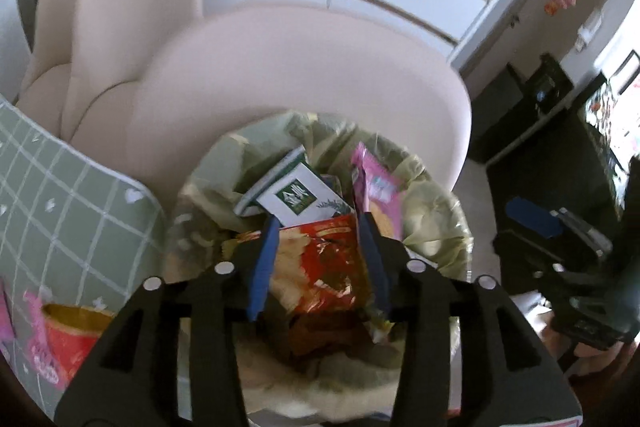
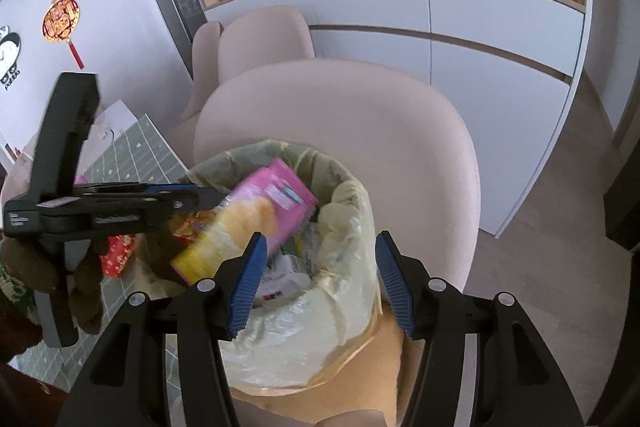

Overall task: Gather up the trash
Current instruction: 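Move the left gripper to the pink handheld fan while the right moves to the red paper cup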

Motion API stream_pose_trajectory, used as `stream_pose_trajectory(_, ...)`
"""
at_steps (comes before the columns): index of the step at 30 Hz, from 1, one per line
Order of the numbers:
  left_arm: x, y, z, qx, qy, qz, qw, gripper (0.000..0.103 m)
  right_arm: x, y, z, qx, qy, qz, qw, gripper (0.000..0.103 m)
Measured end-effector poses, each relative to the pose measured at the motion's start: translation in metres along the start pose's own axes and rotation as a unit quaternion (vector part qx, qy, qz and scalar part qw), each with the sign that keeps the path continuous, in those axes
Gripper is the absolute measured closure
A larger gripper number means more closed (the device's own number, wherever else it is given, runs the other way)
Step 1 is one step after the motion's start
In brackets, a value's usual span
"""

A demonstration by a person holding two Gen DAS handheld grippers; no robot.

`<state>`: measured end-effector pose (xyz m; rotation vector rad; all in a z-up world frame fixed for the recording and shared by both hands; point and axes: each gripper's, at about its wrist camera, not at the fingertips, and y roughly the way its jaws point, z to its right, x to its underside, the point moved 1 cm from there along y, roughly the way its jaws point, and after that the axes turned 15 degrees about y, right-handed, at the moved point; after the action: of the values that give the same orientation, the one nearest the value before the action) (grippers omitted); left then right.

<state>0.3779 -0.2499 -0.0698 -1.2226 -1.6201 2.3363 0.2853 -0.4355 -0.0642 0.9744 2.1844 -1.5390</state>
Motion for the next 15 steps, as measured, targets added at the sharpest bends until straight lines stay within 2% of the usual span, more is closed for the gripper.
stream_pose_trajectory(5,0.019,-0.065,-0.02,-0.048,-0.031,0.055,0.9969,0.061,0.002,-0.01,-0.027,-0.044,-0.001,0.025,0.999,0.05)
stream_pose_trajectory(9,0.044,-0.121,-0.046,-0.094,-0.057,0.086,0.9902,0.061,0.005,-0.01,-0.064,-0.084,-0.02,0.038,0.996,0.049)
stream_pose_trajectory(12,0.073,-0.164,-0.071,-0.141,-0.08,0.106,0.9811,0.061,0.014,-0.001,-0.105,-0.122,-0.056,0.009,0.991,0.049)
stream_pose_trajectory(15,0.11,-0.2,-0.098,-0.183,-0.108,0.115,0.9704,0.061,0.035,0.011,-0.157,-0.14,-0.12,-0.024,0.983,0.049)
